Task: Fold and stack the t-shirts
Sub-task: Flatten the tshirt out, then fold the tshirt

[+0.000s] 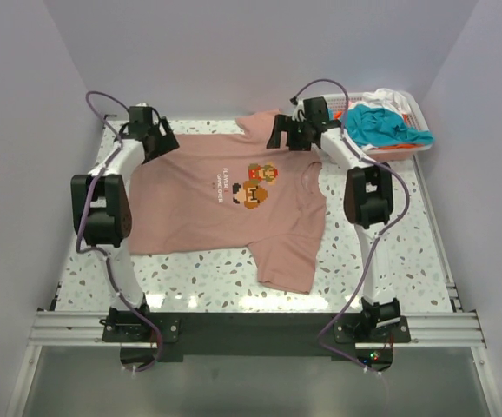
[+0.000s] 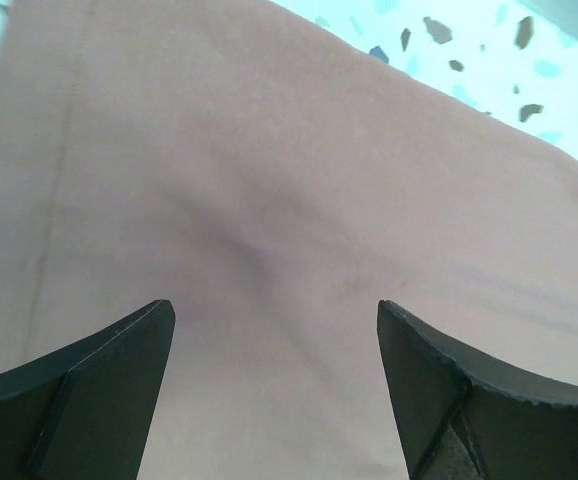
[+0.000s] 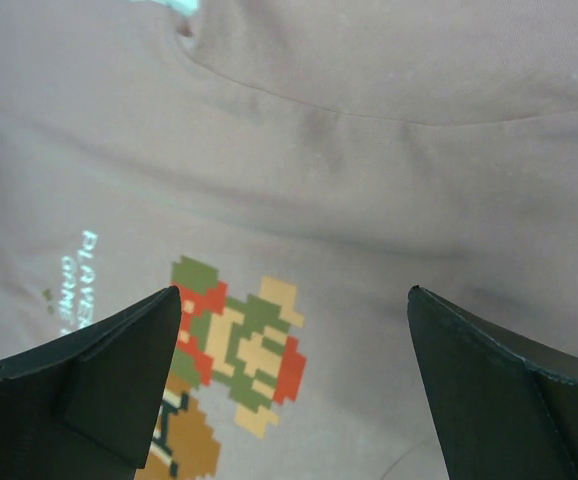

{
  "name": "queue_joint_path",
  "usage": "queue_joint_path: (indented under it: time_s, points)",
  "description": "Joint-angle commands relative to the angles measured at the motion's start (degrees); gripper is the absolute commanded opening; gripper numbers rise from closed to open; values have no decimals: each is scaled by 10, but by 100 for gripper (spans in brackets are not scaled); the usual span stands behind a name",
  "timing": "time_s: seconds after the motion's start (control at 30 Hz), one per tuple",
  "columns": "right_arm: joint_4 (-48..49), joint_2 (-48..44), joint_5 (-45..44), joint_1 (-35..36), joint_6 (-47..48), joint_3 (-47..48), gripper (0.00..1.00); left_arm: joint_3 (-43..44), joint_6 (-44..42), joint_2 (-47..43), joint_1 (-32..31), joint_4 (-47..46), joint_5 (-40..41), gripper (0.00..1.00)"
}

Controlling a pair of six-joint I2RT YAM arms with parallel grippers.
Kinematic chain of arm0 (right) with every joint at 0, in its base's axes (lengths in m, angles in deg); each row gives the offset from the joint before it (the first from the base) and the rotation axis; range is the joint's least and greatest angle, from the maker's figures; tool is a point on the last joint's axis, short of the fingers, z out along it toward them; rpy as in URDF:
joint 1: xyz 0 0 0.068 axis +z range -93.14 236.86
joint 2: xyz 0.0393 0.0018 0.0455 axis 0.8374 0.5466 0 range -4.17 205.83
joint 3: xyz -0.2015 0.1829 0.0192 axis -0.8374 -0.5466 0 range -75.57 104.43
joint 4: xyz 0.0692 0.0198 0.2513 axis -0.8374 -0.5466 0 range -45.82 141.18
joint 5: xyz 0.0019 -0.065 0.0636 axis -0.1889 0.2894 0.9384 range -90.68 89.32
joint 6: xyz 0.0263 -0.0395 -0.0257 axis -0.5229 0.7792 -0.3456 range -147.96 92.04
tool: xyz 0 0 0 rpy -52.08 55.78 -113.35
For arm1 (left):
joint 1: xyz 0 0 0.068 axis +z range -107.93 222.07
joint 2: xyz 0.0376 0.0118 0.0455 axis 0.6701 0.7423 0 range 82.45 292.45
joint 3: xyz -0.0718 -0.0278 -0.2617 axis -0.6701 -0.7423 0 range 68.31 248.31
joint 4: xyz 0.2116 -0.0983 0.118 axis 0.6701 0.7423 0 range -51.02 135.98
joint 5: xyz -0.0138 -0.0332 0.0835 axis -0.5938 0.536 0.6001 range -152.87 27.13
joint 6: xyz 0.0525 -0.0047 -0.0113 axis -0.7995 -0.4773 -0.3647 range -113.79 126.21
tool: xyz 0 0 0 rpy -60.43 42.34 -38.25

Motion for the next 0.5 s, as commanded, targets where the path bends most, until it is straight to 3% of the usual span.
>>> queue_joint_path:
  time_s: [0.0,0.27,0.47]
  points:
    - [-2,-104,31,0,-16,-8,98,-56,-1,-133,-1,-23,47,88]
    - [-38,-248,18,23,30,-173,99,-297,98,-313,32,33,94,90]
    - [-38,-340,6,52,39,-311,98,-451,152,-455,97,71,121,82]
